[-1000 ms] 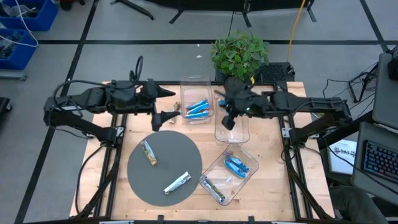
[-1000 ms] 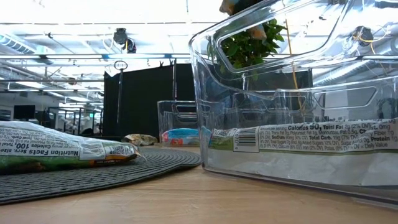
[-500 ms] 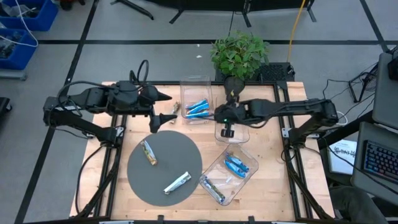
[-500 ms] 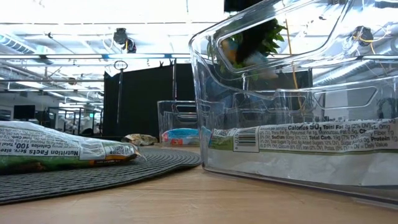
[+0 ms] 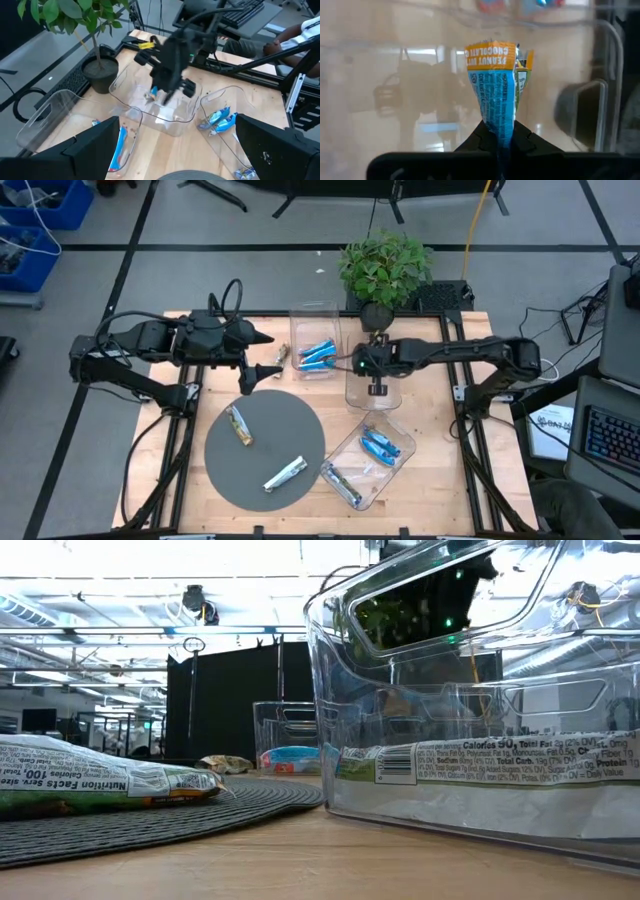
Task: Pick and place Granola Bars by type
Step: Put the yellow granola bar into the middle transparent bin
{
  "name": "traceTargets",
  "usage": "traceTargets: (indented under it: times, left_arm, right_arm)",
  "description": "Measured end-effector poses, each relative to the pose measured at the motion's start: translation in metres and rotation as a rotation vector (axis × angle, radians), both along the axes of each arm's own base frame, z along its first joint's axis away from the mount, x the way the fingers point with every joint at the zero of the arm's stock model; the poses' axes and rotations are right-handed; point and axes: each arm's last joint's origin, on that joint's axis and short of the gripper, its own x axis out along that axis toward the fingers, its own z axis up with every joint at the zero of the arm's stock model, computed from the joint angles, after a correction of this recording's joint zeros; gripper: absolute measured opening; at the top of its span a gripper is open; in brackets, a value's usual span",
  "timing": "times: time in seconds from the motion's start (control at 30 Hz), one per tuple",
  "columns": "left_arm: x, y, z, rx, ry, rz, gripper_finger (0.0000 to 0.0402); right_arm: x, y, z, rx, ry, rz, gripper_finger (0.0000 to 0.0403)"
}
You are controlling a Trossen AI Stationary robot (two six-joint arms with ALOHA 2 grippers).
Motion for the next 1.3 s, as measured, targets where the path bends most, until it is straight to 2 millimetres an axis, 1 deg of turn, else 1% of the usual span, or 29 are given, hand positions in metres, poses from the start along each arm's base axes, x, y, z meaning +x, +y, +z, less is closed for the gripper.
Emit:
traceTargets:
  times: [0.17, 0.27, 0.37, 0.57, 0.63, 0.8, 0.93, 1.0, 1.1, 1.2, 1.3]
  left_arm:
    - [0.0, 0.0, 0.0, -0.003, -0.001, 0.004, 0.0397]
    - [0.0, 0.0, 0.0, -0.002, -0.001, 0.004, 0.0397]
    - [0.0, 0.001, 0.0, 0.005, -0.001, 0.018, 0.0397]
    - [0.0, 0.002, 0.0, 0.025, -0.002, 0.049, 0.0397]
    - [0.0, 0.002, 0.0, 0.027, -0.002, 0.048, 0.0397]
    - [0.0, 0.002, 0.0, 0.028, -0.001, 0.048, 0.0397]
    - [0.0, 0.001, 0.0, 0.027, -0.001, 0.045, 0.0397]
    - [0.0, 0.001, 0.0, 0.021, 0.0, 0.034, 0.0397]
    - [0.0, 0.001, 0.0, 0.012, 0.001, 0.024, 0.0397]
    - [-0.001, 0.001, -0.001, 0.005, 0.014, 0.017, 0.0397]
    - [-0.002, 0.001, -0.003, 0.005, 0.039, 0.023, 0.0397]
  right_arm:
    - [-0.006, -0.025, -0.004, 0.004, 0.012, -0.001, 0.0]
    - [-0.006, -0.037, -0.003, 0.003, -0.022, -0.007, 0.0]
    - [-0.003, -0.046, -0.009, 0.007, -0.013, -0.002, 0.0]
    - [0.007, -0.052, -0.04, 0.039, 0.083, 0.036, 0.0]
    - [0.01, -0.053, -0.048, 0.04, 0.09, 0.036, 0.0]
    - [0.018, -0.057, -0.061, 0.034, 0.088, 0.047, 0.0]
    - [0.019, -0.058, -0.069, 0.061, 0.104, 0.056, 0.0004]
    - [0.018, -0.059, -0.071, 0.068, 0.118, 0.048, 0.0014]
    - [0.017, -0.059, -0.068, 0.066, 0.117, 0.046, 0.0041]
    - [0.015, -0.058, -0.064, 0.065, 0.111, 0.048, 0.0081]
    - [0.013, -0.058, -0.054, 0.052, 0.09, 0.052, 0.0128]
